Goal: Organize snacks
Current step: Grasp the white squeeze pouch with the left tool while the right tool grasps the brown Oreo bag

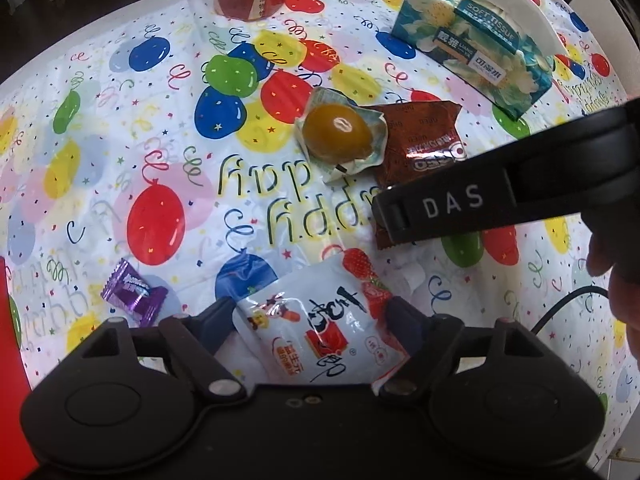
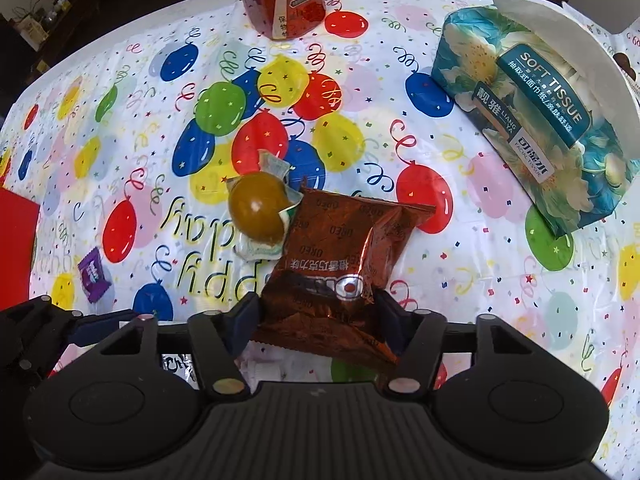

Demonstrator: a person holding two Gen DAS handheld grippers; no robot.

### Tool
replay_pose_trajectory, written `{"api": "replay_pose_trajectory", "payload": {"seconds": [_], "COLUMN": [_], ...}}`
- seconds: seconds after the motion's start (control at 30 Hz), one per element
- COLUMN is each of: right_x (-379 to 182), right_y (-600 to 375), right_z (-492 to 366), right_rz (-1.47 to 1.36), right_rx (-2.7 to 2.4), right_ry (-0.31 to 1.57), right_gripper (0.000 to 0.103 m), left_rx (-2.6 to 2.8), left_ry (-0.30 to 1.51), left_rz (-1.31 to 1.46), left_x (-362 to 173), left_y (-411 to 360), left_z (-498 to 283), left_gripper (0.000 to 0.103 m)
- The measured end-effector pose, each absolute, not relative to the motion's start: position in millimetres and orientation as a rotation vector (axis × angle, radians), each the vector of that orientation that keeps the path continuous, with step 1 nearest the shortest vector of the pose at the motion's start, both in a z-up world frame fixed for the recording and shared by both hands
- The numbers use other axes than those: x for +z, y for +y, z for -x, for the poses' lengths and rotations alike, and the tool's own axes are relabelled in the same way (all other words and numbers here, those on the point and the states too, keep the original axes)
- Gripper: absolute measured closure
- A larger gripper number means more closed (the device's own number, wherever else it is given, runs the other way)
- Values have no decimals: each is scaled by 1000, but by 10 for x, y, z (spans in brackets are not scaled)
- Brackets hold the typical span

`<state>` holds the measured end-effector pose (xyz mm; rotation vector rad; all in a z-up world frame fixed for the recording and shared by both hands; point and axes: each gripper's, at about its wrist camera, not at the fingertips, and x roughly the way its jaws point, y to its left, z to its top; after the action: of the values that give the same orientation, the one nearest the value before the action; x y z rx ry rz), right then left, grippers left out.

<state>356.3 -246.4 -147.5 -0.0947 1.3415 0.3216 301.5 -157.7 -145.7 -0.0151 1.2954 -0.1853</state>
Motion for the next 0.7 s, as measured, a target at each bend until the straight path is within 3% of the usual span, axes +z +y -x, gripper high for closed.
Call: {"api": "replay_pose_trajectory", "payload": {"seconds": [0.27, 0.7], "right_x": [-1391, -1201], "right_y": [-2564, -2743], "right_z": [-3419, -3068], "right_rz": [115, 141], "right_rx": [343, 385], "right_ry": [1334, 1325], "right_gripper": [54, 61], "left_rx": [-195, -197], "left_ry": [1290, 1273], "left_rz": [4, 5], "left_x": [-1416, -1312], "left_y": [-1593, -1538], "left_z": [-2899, -2593], "left_gripper": [28, 32]}}
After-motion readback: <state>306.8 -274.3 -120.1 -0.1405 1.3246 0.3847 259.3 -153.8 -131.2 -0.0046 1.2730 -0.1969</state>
